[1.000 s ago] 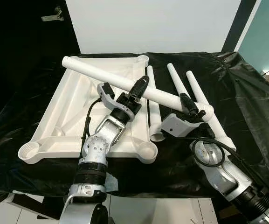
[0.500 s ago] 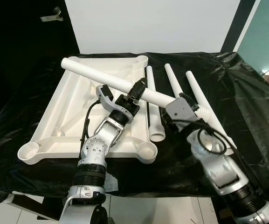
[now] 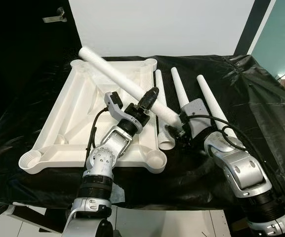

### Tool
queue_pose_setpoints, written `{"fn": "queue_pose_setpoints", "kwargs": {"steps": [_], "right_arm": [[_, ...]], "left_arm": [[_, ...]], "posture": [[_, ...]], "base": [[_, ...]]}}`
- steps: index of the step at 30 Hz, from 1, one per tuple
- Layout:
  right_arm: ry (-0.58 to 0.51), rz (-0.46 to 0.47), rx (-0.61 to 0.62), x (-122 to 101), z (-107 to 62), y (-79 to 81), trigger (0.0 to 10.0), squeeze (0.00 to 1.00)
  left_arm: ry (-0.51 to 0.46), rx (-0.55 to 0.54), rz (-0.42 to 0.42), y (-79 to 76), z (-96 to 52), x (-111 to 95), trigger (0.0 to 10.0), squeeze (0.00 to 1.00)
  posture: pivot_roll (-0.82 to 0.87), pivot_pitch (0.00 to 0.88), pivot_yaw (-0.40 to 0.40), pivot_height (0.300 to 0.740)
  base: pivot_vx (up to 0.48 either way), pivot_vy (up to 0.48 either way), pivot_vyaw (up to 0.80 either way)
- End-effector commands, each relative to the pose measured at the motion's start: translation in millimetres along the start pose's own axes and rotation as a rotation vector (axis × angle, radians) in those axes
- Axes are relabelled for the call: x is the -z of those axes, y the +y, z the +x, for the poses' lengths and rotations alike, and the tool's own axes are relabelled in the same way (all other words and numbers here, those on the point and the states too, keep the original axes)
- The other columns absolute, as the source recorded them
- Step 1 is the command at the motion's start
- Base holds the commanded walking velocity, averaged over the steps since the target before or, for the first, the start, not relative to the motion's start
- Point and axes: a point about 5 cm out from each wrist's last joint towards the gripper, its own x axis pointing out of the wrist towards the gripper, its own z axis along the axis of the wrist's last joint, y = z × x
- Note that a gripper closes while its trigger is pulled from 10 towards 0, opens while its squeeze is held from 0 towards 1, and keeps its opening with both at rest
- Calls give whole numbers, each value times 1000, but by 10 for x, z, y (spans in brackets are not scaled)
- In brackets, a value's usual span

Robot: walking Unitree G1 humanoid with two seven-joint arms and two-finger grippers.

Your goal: Building children table

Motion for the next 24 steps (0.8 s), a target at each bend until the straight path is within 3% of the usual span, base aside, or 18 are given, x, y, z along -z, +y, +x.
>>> {"fn": "queue_pose_setpoints", "kwargs": {"steps": [1, 7, 8, 9, 10, 12, 13, 16, 17, 18, 19, 22, 23, 24], "right_arm": [[85, 70, -46, 186, 31, 84, 0, 0], [72, 96, -31, 137, 31, 63, 0, 0], [69, 99, -18, 128, 27, 42, 0, 0], [69, 99, -18, 128, 27, 42, 0, 0], [67, 88, 1, 122, 22, 20, 0, 0], [67, 88, 1, 122, 22, 20, 0, 0], [62, 59, 28, 112, 21, 3, 0, 0], [62, 59, 28, 112, 21, 3, 0, 0], [48, -26, 57, 87, 26, 13, 0, 0], [48, -26, 57, 87, 26, 13, 0, 0], [39, -129, 82, 99, 49, 96, 0, 0], [29, -210, 96, 116, 65, 174, 0, 0], [20, -287, 118, 125, 78, 221, 0, 0], [20, -287, 118, 125, 78, 221, 0, 0]], "left_arm": [[-46, 441, -36, -400, 70, -46, 0, 0], [-54, 430, -41, -391, 61, -60, 0, 0], [-59, 420, -43, -382, 65, -66, 941, 0], [-59, 420, -43, -382, 65, -66, 941, 0], [-62, 408, -44, -370, 71, -69, 7373, 1000], [-62, 408, -44, -370, 71, -69, 7373, 1000], [-60, 404, -41, -371, 76, -66, 10000, 1000], [-60, 404, -41, -371, 76, -66, 10000, 1000], [-59, 393, -33, -366, 86, -63, 10000, 1000], [-59, 393, -33, -366, 86, -63, 10000, 1000], [-61, 375, -16, -355, 103, -60, 10000, 1000], [-61, 364, -1, -350, 117, -60, 10000, 1000], [-62, 358, 7, -348, 124, -64, 10000, 259], [-62, 358, 7, -348, 124, -64, 10000, 259]], "posture": [[-121, 0, 17, 740], [-122, 0, 18, 740], [-123, 0, 19, 740], [-123, 0, 19, 740], [-124, 0, 20, 740], [-124, 0, 20, 740], [-124, 1, 21, 740], [-124, 1, 21, 740], [-126, 0, 23, 740], [-126, 0, 23, 740], [-126, 0, 24, 740], [-124, 1, 25, 740], [-124, 1, 28, 740], [-124, 1, 28, 740]], "base": [[0, 0, 0], [0, 0, 0], [0, 0, 0], [0, 0, 0], [0, 0, 0], [0, 0, 0], [0, 0, 0], [0, 0, 0], [0, 0, 0], [0, 0, 0], [0, 0, 0], [0, 0, 0], [0, 0, 0], [0, 0, 0]]}}
